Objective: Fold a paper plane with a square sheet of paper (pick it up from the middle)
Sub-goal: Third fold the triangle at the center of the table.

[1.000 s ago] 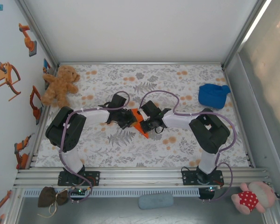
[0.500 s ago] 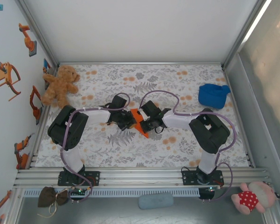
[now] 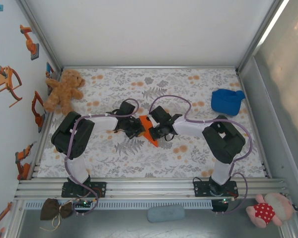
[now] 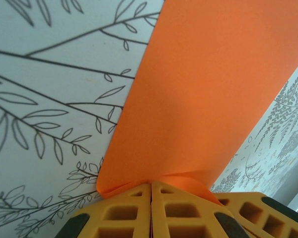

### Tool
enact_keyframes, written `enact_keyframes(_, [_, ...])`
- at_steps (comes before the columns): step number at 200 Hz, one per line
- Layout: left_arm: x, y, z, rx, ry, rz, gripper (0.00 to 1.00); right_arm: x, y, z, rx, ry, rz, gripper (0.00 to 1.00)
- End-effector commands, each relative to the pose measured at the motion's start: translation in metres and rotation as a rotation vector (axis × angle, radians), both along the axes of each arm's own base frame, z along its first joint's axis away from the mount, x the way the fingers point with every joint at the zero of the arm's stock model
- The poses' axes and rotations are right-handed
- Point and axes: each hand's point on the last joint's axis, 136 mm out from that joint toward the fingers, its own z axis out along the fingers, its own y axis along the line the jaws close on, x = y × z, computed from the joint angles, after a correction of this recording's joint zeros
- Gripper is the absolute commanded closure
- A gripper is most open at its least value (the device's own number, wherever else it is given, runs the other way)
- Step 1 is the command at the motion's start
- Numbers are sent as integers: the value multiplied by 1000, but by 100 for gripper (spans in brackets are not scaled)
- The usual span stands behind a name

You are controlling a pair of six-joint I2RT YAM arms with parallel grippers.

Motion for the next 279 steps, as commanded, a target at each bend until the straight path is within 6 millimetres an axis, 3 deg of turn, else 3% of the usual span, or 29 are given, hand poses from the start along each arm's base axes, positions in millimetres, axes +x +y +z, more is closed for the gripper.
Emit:
enact_keyframes(1, [-22, 29, -36, 170, 94, 5, 91, 11, -8, 37, 23, -37, -87, 84])
enact_keyframes(29, [-23, 32, -40, 186, 106, 13, 91, 13, -14, 58, 73, -37, -139, 73])
enact_keyframes(63, [-24, 33, -43, 191, 109, 20, 92, -7, -2, 61, 185, 84, -132, 77])
enact_keyframes(128, [-24, 31, -44, 184, 114, 17, 92, -29, 26, 40, 333, 313, -129, 100])
enact_keyframes(226, [-28, 33, -47, 188, 133, 21, 92, -20, 22, -1, 278, 425, -132, 100])
enact_keyframes(279, [-29, 35, -49, 199, 142, 28, 92, -21, 24, 0, 282, 429, -105, 100])
